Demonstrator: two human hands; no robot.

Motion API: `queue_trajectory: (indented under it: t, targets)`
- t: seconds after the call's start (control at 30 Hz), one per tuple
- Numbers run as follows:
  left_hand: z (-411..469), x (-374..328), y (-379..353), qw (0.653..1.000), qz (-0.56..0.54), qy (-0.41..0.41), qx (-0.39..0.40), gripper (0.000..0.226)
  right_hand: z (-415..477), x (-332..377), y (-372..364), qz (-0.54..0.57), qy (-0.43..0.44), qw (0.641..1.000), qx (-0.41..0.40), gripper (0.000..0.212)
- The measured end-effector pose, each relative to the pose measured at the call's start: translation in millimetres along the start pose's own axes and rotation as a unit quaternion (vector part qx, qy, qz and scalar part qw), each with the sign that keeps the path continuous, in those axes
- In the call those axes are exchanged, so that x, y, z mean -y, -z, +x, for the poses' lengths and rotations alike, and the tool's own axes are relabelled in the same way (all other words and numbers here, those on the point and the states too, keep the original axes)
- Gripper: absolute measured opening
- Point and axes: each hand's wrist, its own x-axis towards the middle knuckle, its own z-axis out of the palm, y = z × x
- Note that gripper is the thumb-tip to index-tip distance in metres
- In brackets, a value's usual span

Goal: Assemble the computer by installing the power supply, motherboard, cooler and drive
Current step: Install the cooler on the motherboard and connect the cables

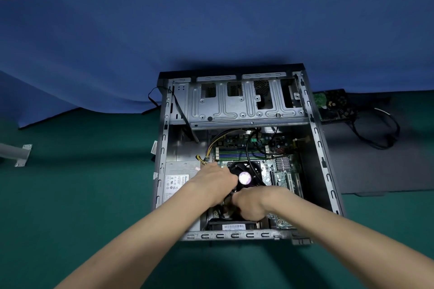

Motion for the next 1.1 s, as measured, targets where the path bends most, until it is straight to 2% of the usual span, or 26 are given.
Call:
queue_trajectory:
  t: [0.27,0.43,0.8,1.1]
  targets:
    - [7,-8,-4,1.0,0.022,-0.008,0.013,0.023,-7,-22,-10,0.093,0.007,0.995,-0.016,0.048]
    - [12,-17,-11,0.999,0.023,-0.025,0.036,0.022,-8,-29,-18,0.099,0.019,0.995,-0.024,0.06]
    - [17,-22,-25,0.999,0.011,-0.006,0.046,0.023,-1,-34,-32,0.1,0.025,0.993,-0.054,0.048]
    - [21,-26,-23,0.997,0.009,0.001,0.079,0.025,-2,-37,-36,0.128,0.041,0.988,-0.07,0.055]
